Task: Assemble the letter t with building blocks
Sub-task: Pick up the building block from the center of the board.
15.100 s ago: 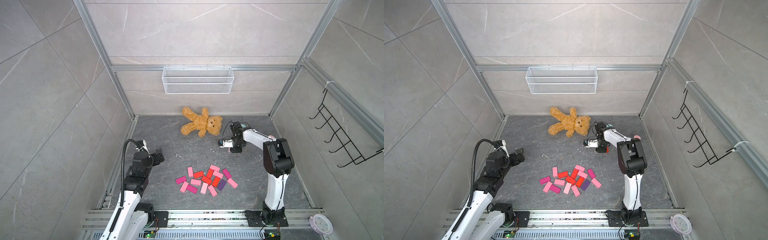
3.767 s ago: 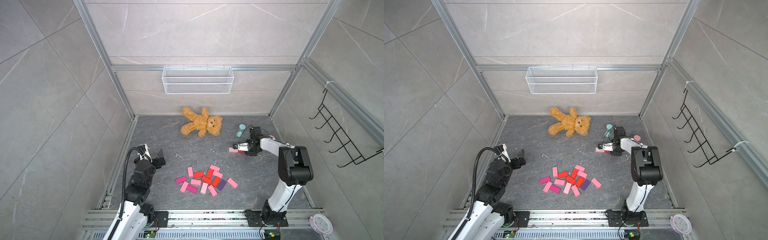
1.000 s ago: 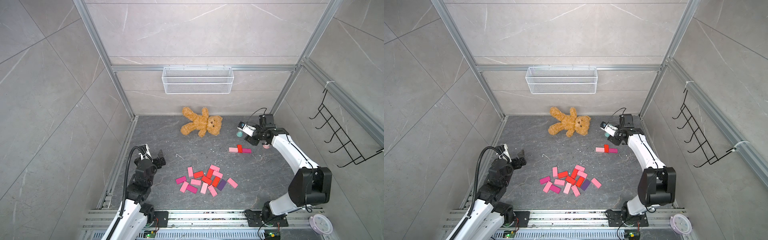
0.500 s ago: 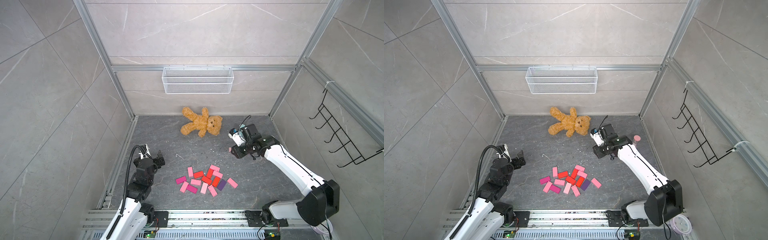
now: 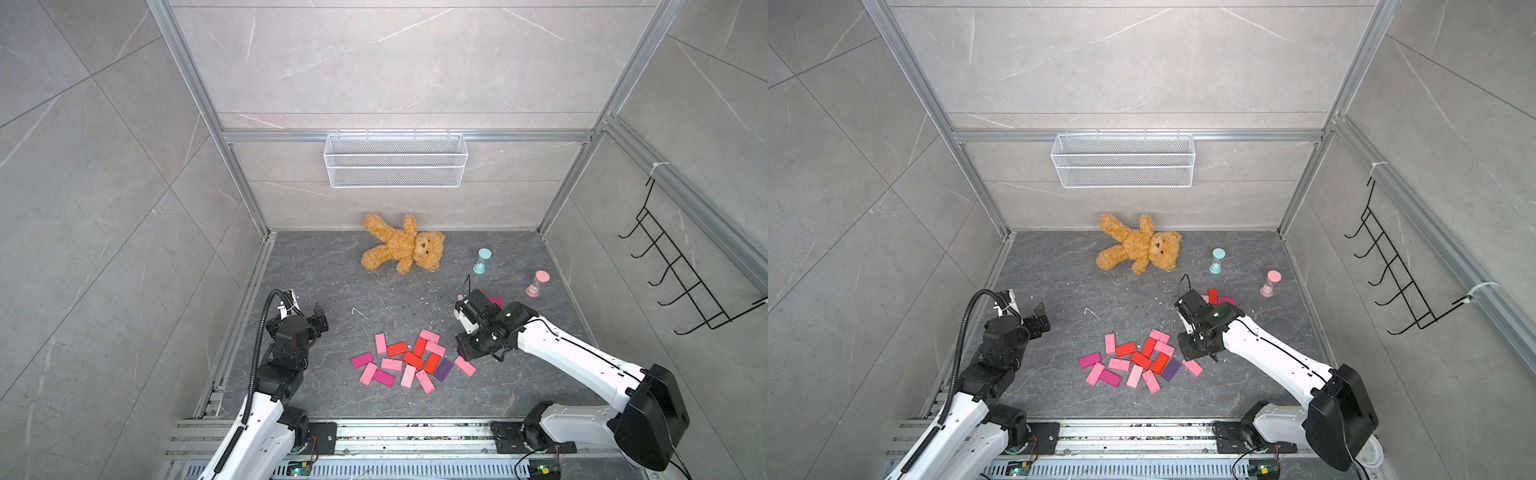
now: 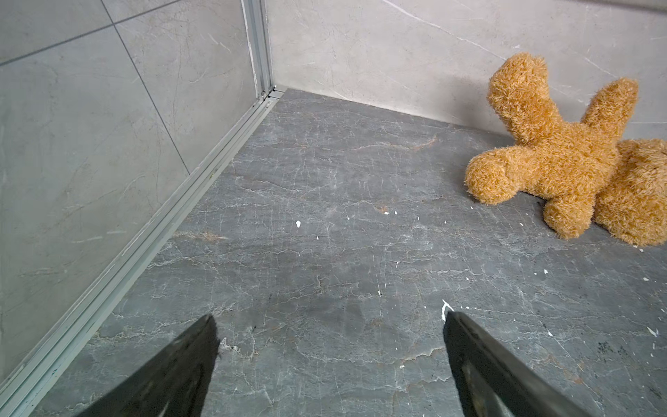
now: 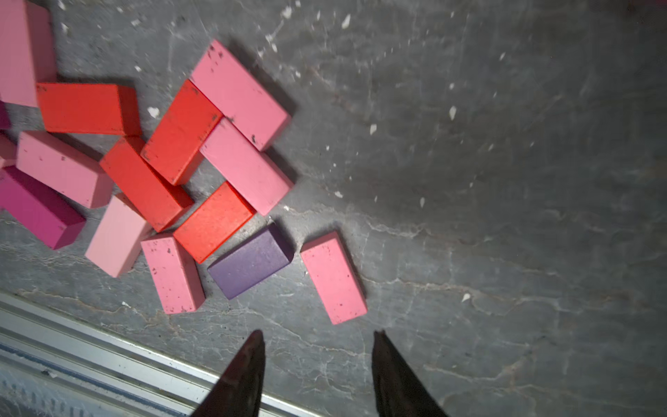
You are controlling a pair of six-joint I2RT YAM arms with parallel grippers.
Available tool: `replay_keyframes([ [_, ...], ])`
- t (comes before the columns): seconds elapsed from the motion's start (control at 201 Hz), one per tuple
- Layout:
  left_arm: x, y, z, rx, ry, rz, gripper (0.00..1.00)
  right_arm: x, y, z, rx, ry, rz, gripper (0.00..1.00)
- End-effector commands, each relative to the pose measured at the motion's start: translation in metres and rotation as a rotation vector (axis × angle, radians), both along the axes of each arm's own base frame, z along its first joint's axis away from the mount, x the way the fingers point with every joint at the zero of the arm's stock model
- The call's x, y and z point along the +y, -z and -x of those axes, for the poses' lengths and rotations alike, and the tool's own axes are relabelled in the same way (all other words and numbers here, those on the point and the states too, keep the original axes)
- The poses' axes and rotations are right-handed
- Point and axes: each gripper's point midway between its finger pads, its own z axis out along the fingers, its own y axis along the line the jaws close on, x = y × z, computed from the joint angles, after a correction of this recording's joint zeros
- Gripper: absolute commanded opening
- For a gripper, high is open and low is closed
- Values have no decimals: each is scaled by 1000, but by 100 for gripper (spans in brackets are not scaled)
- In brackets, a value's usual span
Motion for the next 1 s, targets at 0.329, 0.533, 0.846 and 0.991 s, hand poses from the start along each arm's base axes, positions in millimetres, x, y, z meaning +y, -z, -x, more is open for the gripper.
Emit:
replay_keyframes([
  [0.329,3,-23,-3,-52,-19,-11,100,-4,54,-5,0,151,64,52],
  [0.533,3,-22,-3,-50,-18,-13,100,-8,67,-5,-3,166,83,52],
  [0.846,3,-22,-2,-52,-20,-10,100,-8,84,7,37,180,65,49],
  [0.991,3,-23,-2,-52,-19,-9,100,-5,89,13,54,173,66,48],
])
